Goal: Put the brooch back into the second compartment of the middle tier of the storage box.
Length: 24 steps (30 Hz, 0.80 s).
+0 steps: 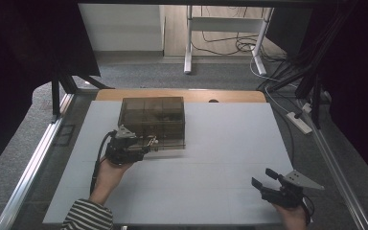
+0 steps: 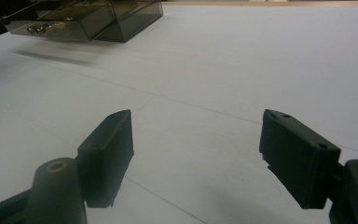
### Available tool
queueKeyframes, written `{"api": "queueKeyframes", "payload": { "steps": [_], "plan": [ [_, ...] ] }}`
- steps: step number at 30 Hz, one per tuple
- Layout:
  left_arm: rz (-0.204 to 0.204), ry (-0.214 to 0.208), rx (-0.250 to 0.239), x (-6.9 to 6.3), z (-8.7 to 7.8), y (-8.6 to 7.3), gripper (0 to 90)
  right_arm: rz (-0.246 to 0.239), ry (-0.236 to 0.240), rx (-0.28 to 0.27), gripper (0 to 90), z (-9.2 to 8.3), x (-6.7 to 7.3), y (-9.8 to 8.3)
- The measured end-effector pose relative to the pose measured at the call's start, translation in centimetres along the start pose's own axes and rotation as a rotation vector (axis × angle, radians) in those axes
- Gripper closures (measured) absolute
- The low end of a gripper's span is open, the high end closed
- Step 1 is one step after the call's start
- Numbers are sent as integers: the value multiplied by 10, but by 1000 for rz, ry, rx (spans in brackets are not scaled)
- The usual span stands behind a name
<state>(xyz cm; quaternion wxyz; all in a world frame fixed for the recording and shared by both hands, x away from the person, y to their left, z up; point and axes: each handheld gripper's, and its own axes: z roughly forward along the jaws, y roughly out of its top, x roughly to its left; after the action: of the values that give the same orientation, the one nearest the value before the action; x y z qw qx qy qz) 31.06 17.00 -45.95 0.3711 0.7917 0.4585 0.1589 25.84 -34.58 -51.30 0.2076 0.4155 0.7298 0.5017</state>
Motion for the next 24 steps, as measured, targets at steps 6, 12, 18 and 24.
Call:
{"api": "queueKeyframes", "payload": {
  "steps": [6, 12, 18, 24],
  "plan": [
    [-9, 8, -15, 0, -4, -9, 398, -1, -1, 1, 259, 0, 0, 0],
    [-15, 8, -37, 0, -11, -17, 403, -5, -1, 1, 260, 0, 0, 0],
    [-7, 12, -67, -2, -17, -27, 392, -5, -1, 2, 259, 0, 0, 0],
    [3, 17, -92, -6, -22, -38, 372, -4, -2, 3, 259, 0, 1, 0]
  ]
}}
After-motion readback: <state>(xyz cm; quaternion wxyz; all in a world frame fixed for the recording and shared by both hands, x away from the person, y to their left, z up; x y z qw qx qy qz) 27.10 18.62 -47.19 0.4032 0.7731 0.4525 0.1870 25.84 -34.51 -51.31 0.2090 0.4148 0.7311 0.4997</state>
